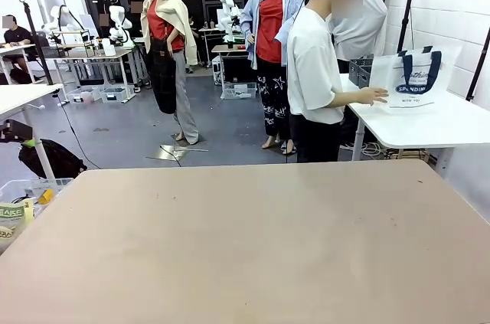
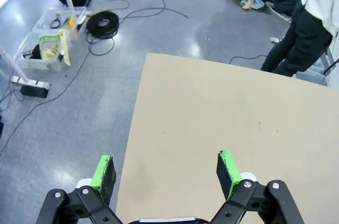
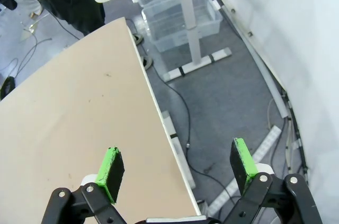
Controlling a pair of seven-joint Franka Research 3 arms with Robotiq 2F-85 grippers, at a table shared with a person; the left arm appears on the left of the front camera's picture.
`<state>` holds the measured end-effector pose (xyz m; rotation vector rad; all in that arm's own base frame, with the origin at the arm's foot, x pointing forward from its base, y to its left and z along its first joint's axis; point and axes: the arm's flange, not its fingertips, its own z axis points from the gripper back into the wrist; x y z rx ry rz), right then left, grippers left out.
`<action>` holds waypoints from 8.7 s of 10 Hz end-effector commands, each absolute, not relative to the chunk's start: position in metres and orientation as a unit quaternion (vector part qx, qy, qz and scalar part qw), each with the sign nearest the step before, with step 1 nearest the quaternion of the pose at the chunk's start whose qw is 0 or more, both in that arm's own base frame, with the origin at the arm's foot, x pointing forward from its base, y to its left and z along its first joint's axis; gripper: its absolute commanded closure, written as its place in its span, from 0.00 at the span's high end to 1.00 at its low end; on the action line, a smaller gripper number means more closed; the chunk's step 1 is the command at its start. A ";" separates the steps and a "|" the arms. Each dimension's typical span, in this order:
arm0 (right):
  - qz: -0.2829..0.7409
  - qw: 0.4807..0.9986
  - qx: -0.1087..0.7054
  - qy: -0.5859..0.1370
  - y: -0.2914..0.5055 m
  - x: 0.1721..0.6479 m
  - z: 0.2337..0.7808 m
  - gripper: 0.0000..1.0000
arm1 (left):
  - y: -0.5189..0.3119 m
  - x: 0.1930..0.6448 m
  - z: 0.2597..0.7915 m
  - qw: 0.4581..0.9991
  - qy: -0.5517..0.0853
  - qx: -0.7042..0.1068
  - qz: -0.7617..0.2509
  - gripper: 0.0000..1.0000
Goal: Transfer purchased items from the store into the shopping bag.
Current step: Open the Reusable shopping bag in the center of the table.
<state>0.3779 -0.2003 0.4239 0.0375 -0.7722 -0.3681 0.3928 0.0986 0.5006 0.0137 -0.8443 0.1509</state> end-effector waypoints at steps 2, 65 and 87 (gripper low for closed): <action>-0.173 0.913 0.014 -0.369 -0.199 0.377 0.426 1.00 | 0.100 0.391 0.501 0.911 -0.405 0.014 0.069 1.00; 0.354 0.875 0.153 -0.294 0.267 0.385 0.589 1.00 | -0.283 0.583 0.580 0.919 -0.311 -0.129 -0.205 1.00; 0.365 0.887 0.187 -0.213 0.330 0.438 0.528 0.17 | -0.302 0.573 0.515 0.941 -0.165 -0.161 -0.249 0.36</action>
